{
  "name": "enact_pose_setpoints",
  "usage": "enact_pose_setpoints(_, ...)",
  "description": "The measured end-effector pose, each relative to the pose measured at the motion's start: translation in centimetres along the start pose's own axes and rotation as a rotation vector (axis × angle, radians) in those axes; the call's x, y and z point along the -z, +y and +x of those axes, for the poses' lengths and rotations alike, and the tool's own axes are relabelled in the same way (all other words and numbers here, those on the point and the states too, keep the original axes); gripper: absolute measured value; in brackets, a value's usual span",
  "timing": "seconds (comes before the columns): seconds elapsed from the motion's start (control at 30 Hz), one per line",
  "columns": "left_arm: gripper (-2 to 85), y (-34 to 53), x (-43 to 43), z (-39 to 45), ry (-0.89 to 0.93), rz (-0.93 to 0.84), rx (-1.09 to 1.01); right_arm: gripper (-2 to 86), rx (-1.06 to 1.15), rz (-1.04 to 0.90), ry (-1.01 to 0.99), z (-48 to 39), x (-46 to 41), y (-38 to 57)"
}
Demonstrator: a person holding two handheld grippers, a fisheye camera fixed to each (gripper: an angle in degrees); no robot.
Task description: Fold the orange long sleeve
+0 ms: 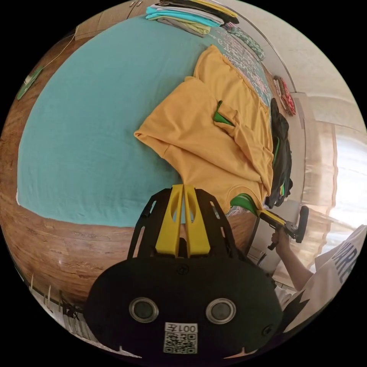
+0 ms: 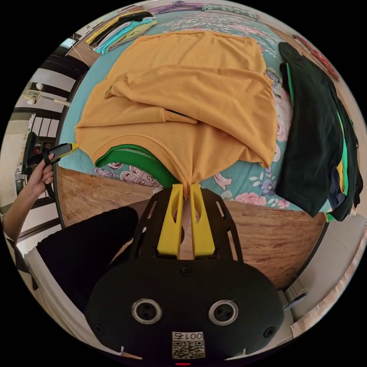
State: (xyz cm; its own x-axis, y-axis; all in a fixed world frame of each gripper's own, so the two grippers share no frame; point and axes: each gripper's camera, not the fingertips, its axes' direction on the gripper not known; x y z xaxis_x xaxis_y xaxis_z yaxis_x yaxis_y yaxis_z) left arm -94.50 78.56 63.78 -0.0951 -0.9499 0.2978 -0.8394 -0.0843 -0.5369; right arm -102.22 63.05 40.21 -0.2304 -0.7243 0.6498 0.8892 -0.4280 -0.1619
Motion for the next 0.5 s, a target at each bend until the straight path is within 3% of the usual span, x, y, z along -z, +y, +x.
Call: enact_pose_setpoints(0.5,-0.9,0.5,1.8,-0.4,0.021,-0.080,-0.013,2.3,0.056,-0.030,-0.076,5.1,0.8,-1.0)
